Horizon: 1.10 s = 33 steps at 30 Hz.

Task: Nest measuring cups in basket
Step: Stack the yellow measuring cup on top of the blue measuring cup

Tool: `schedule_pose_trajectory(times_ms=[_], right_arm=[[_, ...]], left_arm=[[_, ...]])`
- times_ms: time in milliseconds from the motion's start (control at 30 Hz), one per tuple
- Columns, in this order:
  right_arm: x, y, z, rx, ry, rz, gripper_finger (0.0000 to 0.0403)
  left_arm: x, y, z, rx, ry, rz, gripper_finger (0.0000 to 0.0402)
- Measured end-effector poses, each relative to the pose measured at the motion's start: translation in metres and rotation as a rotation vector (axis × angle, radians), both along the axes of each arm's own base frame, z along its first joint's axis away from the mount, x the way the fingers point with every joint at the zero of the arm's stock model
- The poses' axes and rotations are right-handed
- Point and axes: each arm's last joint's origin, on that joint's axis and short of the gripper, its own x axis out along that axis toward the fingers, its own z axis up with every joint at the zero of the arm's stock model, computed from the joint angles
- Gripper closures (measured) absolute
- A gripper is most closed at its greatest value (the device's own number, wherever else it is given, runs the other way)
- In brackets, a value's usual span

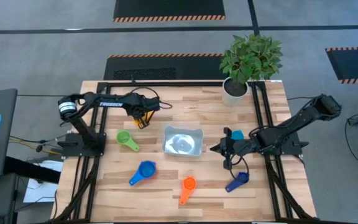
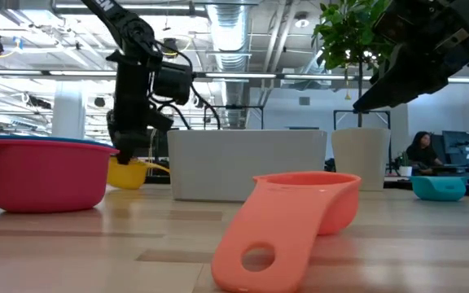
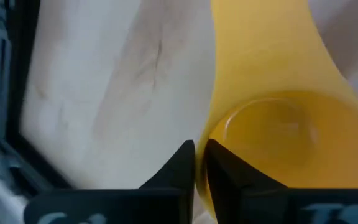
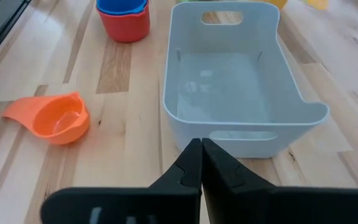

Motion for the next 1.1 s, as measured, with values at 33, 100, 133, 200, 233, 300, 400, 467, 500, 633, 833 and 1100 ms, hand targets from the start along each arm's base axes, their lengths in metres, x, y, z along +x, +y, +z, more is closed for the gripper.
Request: schedule_pose_trajectory(times_ms=[33,100,133,200,233,300,400,467,500,633,833,1100], right_arm=[[0.000,0.000,0.000,0.000,-0.001,-0.001,0.0381],[0.000,0.000,0.000,0.000,-0.006,-0.003,0.0381],[0.000,0.000,0.001,0.001,-0.009,-0.004,0.0380],[0.001,0.000,0.001,0.002,-0.014,-0.004,0.0377],[0.001,0.000,0.001,0.004,-0.018,-0.003,0.0375],[0.001,0.000,0.002,0.005,-0.022,-0.003,0.0373],[0.001,-0.001,0.002,-0.002,-0.027,-0.018,0.0373],[0.002,-0.003,0.002,-0.002,-0.028,-0.030,0.0376],[0.002,-0.004,0.002,-0.003,-0.029,-0.035,0.0378],[0.004,-0.008,0.003,0.002,-0.041,-0.059,0.0384],[0.008,-0.018,0.005,0.008,-0.060,-0.106,0.0376],[0.014,-0.033,0.010,0.024,-0.114,-0.181,0.0380]], left_arm=[[0.001,-0.003,0.004,-0.009,0.021,-0.048,0.0382],[0.004,-0.010,0.016,-0.003,0.049,-0.134,0.0388],[0.004,-0.013,0.024,0.011,0.059,-0.166,0.0393],[0.004,-0.022,0.041,0.029,0.060,-0.229,0.0398],[0.004,-0.027,0.051,0.032,0.057,-0.263,0.0398],[0.002,-0.041,0.072,0.035,0.038,-0.363,0.0397],[-0.002,-0.067,0.100,-0.023,-0.006,-0.592,0.0398],[-0.005,-0.086,0.115,-0.059,-0.022,-0.793,0.0399],[-0.007,-0.097,0.122,-0.066,-0.025,-0.898,0.0399],[-0.009,-0.130,0.138,-0.055,-0.063,-1.129,0.0397],[0.014,-0.184,0.132,-0.049,-0.209,-1.403,0.0399],[0.035,-0.228,0.094,-0.137,-0.123,-1.595,0.0400]])
